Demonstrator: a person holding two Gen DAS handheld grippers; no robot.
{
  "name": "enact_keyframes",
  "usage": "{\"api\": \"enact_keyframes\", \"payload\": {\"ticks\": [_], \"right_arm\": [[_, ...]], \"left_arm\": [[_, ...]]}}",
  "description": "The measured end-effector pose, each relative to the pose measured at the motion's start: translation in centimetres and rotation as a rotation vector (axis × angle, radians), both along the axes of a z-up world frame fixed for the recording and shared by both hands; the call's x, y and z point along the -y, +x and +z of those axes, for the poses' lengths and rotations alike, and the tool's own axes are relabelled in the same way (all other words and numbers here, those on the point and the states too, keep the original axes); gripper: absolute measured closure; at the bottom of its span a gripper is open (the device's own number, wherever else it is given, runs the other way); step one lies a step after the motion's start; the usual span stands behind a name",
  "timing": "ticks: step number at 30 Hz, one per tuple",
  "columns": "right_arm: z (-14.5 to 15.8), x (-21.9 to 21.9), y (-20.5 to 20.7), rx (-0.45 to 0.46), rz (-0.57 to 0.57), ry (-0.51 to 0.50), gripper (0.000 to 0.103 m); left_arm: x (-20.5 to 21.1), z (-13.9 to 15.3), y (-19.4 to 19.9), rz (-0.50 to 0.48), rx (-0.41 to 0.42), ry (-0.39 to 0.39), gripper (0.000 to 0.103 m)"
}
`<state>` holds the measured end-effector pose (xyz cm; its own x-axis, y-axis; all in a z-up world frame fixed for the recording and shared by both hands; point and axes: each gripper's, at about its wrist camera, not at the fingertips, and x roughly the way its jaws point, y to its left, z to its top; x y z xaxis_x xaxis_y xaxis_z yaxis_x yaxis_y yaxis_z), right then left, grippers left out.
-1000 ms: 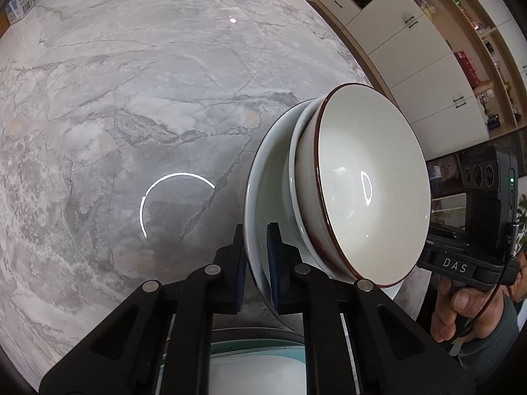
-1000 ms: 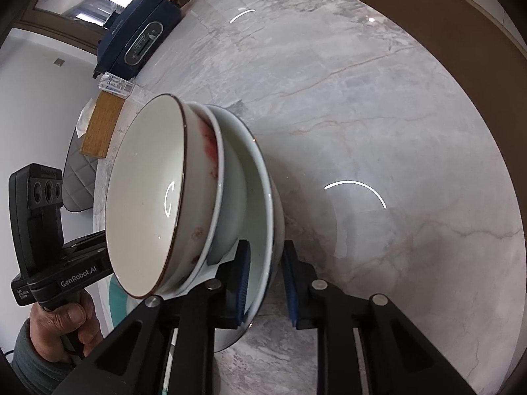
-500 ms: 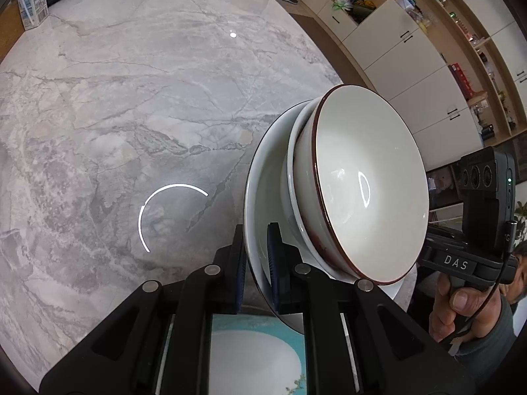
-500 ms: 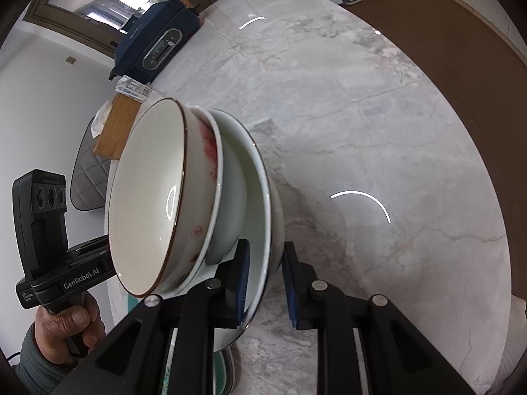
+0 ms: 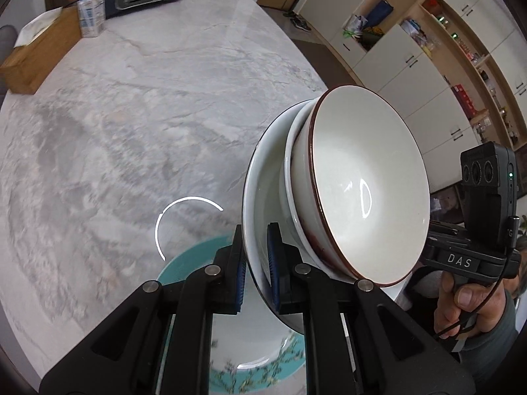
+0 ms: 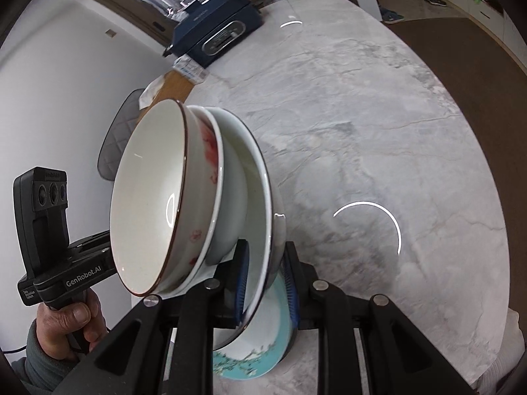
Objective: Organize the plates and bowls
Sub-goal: 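Lift the white plate with nested bowls using both tools over the teal floral plate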
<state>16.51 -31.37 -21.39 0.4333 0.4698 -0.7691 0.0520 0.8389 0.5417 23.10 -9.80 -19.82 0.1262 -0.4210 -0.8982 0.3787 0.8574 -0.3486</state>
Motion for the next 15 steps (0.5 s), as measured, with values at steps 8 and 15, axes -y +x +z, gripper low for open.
{"api": "enact_keyframes", "payload": {"ticks": [8, 15], "right_arm": [[-2.5, -4.6, -2.6, -0.052, 0.071, 0.006, 0.081], [-5.8, -6.6, -3.9, -0.109, 0.090, -0.018, 0.081]], "left_arm": [[-6.5, -2.4, -6.4, 0.098, -0.069, 0.010, 0.093], [-8.1, -6.2, -9.2, 0.130, -0.099, 0.041, 0.093]]}}
